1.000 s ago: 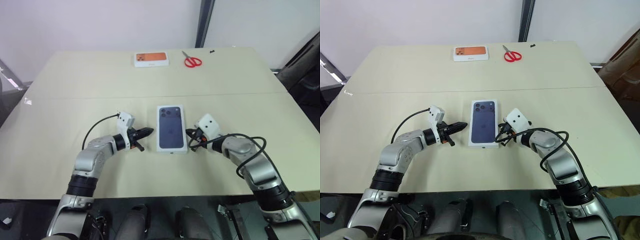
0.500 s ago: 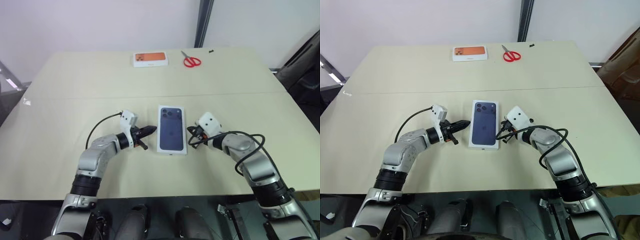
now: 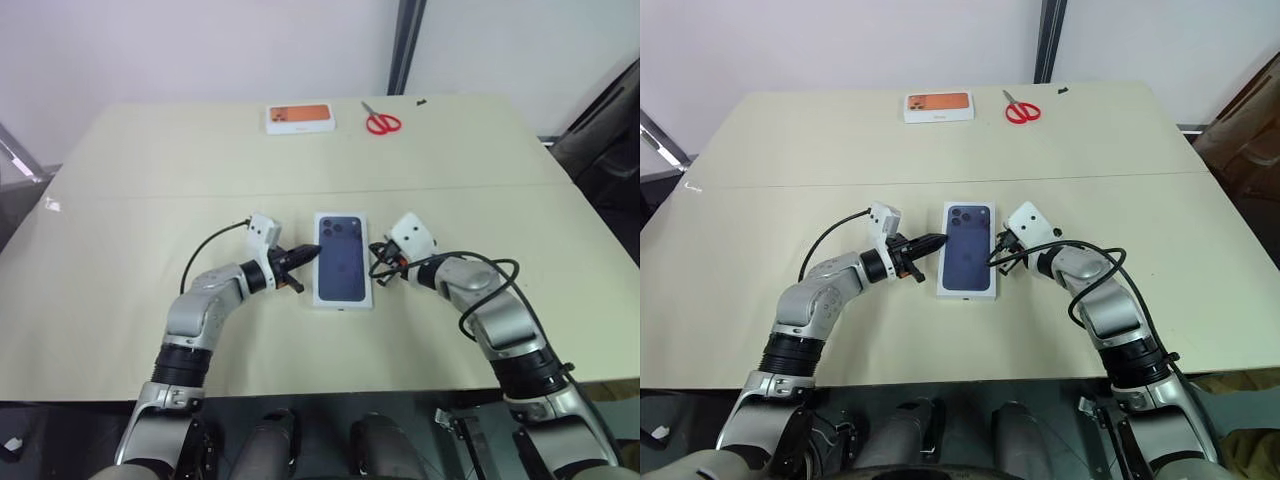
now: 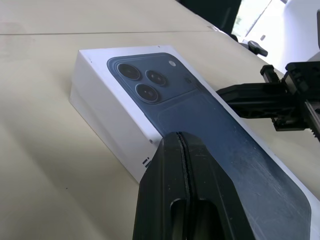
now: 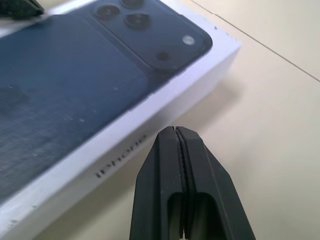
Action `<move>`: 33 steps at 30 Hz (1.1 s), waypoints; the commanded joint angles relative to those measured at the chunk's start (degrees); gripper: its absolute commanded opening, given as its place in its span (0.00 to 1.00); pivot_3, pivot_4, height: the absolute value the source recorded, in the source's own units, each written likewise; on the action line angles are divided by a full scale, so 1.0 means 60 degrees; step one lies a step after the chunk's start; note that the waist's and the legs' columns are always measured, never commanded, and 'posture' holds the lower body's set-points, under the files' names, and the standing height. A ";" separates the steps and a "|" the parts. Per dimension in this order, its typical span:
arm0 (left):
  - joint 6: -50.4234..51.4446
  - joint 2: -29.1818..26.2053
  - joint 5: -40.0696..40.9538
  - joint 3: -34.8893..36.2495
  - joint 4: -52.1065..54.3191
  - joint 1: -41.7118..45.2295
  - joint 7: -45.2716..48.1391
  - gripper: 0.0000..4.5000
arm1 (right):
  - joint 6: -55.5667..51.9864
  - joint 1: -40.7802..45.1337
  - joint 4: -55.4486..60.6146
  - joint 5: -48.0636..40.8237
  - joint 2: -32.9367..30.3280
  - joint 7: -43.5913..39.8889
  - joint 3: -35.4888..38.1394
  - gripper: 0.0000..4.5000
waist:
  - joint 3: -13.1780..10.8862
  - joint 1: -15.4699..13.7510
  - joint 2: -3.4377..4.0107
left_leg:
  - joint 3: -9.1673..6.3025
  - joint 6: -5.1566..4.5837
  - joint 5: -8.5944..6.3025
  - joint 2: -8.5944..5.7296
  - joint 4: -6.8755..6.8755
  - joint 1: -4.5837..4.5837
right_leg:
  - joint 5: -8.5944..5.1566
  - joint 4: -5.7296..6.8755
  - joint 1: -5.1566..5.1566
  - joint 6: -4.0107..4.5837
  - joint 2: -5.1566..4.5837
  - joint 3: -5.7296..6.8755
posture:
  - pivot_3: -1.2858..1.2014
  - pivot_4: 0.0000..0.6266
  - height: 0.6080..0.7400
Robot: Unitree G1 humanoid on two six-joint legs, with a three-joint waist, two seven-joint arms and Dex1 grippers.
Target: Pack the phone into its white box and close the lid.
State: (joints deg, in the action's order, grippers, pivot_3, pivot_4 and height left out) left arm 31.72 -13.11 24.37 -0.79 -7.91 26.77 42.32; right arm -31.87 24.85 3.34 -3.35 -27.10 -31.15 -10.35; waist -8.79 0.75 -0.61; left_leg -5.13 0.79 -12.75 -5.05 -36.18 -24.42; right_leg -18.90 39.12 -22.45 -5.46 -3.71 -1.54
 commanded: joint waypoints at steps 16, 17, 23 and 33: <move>-0.1017 0.0426 -0.0577 -0.0123 -0.1153 0.1211 -0.0506 0.00 | 0.0894 0.1068 -0.0246 -0.0232 0.0840 -0.0128 0.0250 0.01 | 0.0001 -0.0012 -0.0002 | 0.0000 0.0007 0.0004 -0.0001 -0.0006 0.0000 | 0.0000 0.0003 0.0004 -0.0001 0.0001 0.0004 | 0.52 0.24 0.95; -0.1174 0.0441 -0.0808 -0.0263 -0.1451 0.1305 -0.0561 0.00 | 0.0901 0.1093 -0.0411 -0.0143 0.0881 -0.0117 0.0130 0.01 | 0.0001 -0.0007 -0.0002 | 0.0000 0.0006 0.0004 -0.0001 -0.0007 0.0000 | 0.0001 0.0003 0.0003 -0.0001 0.0002 0.0004 | 0.52 0.24 0.95; -0.1935 0.0640 -0.1835 -0.0924 -0.2849 0.1781 -0.0751 0.00 | 0.0920 0.1228 -0.1654 0.1019 0.0857 0.0152 -0.0760 0.01 | 0.0033 0.0001 -0.0023 | 0.0005 0.0009 0.0005 -0.0003 -0.0008 0.0029 | 0.0001 0.0007 0.0031 -0.0001 0.0003 0.0006 | 0.52 0.24 0.95; -0.1434 0.0497 -0.1323 -0.0303 -0.2172 0.1461 -0.0646 0.00 | 0.0868 0.0977 -0.1155 0.0969 0.0868 0.0297 -0.0359 0.01 | 0.0066 -0.0005 -0.0037 | -0.0003 -0.0001 -0.0001 -0.0002 -0.0001 0.0060 | 0.0000 0.0003 0.0060 -0.0002 0.0002 0.0003 | 0.52 0.24 0.95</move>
State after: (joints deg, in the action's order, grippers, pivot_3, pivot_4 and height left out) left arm 21.15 -9.06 15.52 -3.88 -22.19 36.95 38.41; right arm -25.52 31.98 -3.93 2.43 -21.37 -29.54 -13.98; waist -8.39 0.72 -0.83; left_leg -5.14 0.79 -12.76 -5.06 -36.19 -24.06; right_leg -18.90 39.14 -22.09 -5.47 -3.70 -1.53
